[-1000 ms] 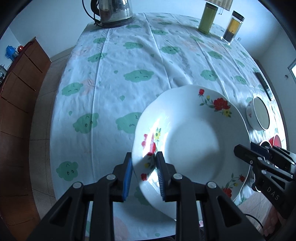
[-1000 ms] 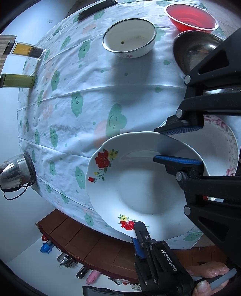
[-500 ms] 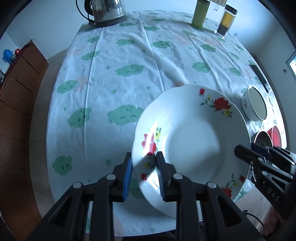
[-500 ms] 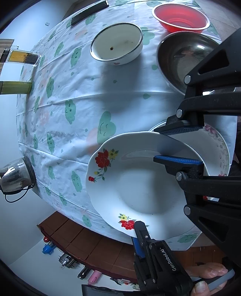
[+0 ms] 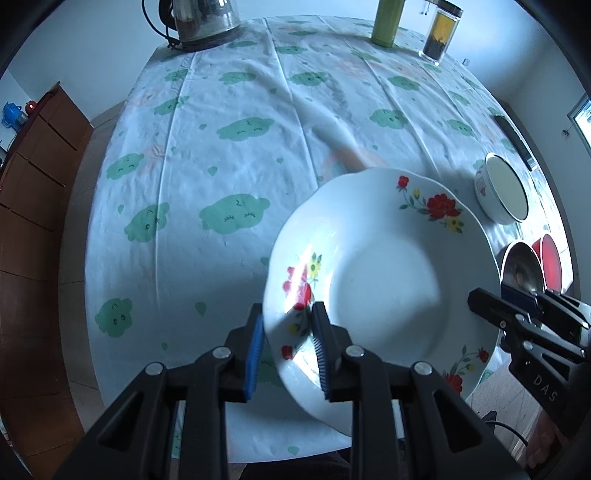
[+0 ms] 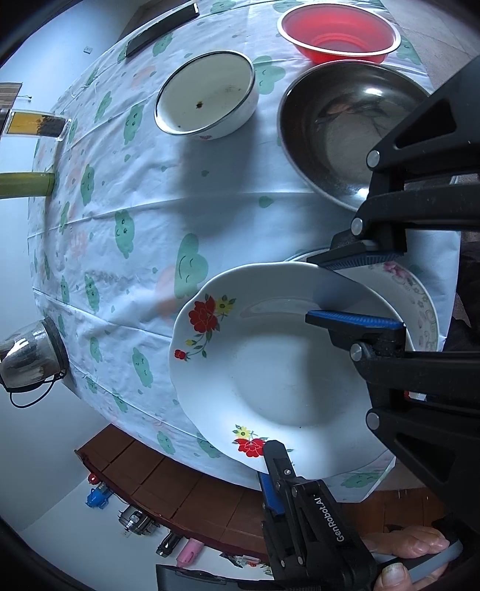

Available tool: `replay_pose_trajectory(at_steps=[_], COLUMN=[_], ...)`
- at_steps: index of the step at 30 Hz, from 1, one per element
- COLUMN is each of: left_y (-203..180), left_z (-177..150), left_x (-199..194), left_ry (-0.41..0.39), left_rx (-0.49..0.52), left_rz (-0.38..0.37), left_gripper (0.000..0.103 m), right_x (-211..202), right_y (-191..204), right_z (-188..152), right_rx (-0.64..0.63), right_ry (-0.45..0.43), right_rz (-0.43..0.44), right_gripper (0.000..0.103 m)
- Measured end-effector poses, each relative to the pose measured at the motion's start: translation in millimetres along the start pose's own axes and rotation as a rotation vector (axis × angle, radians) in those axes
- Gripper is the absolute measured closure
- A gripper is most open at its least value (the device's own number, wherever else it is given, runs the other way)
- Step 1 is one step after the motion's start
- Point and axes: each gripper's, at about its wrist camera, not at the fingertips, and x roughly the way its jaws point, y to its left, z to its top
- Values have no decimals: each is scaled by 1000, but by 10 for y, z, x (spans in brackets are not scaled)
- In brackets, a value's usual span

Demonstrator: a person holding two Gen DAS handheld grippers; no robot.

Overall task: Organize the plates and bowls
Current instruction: 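Lift the red-flower plate with both grippers off the tablecloth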

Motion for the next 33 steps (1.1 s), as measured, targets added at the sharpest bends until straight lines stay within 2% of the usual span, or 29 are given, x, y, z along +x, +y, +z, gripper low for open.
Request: replay_pose_trajectory(at_steps=[19, 33], left_y=[-134, -170], left_z=[-187, -240], left_x=[79, 155], left_ry=[18, 40], left_rx=[14, 17], left_rz=[13, 21], left_gripper=[80, 80], right_x=[37, 97], right_y=[-90, -120], right_z=[-268, -296], right_rx=[4, 2], right_ry=[14, 38], right_rz=[-3, -5], right_gripper=[79, 79])
